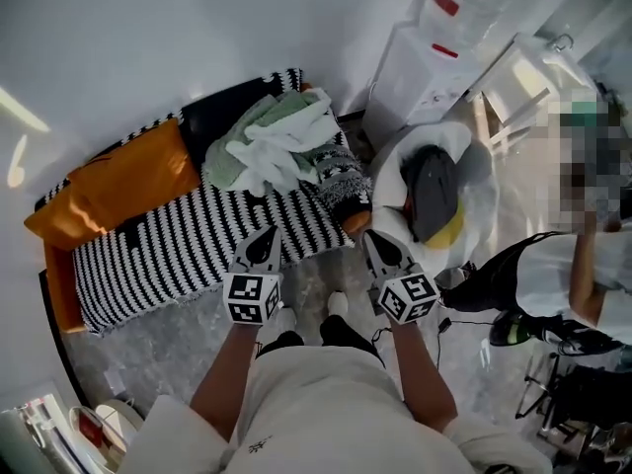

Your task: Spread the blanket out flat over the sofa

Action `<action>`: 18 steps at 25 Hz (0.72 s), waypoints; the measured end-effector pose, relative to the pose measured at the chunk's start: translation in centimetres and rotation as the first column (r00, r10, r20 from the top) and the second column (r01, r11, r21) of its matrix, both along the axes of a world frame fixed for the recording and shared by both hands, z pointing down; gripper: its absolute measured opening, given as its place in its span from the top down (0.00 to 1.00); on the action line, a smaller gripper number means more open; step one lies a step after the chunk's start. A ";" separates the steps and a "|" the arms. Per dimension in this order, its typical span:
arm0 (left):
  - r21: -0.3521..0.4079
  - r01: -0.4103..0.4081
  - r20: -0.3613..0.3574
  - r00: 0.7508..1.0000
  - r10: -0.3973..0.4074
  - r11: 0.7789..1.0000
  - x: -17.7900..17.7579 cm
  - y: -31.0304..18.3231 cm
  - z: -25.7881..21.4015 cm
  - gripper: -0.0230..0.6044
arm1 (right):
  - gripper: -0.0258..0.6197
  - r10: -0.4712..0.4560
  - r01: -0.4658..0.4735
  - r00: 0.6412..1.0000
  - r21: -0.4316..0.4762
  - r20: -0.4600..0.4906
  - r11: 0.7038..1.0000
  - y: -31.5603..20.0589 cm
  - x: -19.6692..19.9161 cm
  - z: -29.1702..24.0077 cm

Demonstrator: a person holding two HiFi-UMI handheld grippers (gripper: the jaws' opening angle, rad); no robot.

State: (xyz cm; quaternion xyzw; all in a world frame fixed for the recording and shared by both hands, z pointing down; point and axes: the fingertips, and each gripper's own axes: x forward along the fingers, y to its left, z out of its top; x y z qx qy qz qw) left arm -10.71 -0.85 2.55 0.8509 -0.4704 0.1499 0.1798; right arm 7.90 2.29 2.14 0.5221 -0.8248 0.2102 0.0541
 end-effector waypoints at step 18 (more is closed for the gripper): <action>0.210 0.025 -0.051 0.999 -0.015 0.977 -1.2 -1.5 -10.1 0.93 | 0.92 -0.010 0.006 1.000 0.245 0.014 0.969 -1.7 1.1 -10.9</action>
